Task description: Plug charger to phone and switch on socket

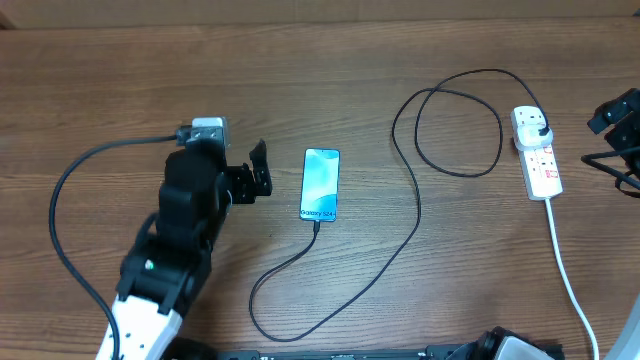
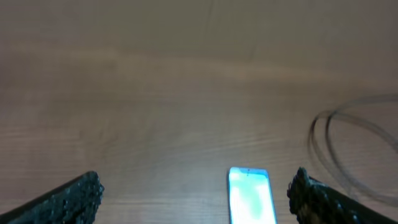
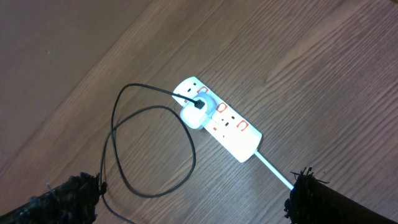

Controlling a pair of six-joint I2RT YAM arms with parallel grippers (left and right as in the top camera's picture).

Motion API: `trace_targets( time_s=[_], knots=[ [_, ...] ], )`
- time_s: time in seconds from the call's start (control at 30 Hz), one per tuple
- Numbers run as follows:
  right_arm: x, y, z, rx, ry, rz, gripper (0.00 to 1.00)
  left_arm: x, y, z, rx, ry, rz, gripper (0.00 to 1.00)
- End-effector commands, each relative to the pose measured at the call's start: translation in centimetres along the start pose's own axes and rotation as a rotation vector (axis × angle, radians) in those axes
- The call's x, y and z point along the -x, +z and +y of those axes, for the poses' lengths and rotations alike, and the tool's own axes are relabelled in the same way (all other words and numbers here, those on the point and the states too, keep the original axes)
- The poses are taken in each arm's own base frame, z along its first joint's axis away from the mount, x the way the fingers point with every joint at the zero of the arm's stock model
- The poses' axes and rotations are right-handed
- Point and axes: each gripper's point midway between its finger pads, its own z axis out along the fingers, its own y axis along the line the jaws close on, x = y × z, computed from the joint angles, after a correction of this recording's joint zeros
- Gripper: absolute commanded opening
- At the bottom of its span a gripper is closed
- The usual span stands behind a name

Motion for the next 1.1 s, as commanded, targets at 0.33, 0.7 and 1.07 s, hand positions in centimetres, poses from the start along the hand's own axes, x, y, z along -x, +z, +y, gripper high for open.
trace_targets(
  time_s=[0.33, 0.7, 1.07],
  knots=[
    [0.2, -0.1, 0.0, -0.004, 0.002, -0.011, 1.00, -0.2, -3.8, 3.4, -0.078, 0.004, -0.422, 1.00],
    [0.2, -0.1, 0.0, -0.004, 0.002, -0.011, 1.00, -1.8, -6.4, 5.8, -0.025, -0.002, -0.559, 0.99],
    [0.2, -0.1, 0.0, -0.004, 0.002, -0.011, 1.00, -4.5, -7.1, 7.7, 0.020, -0.005, -0.597, 1.00]
  ],
)
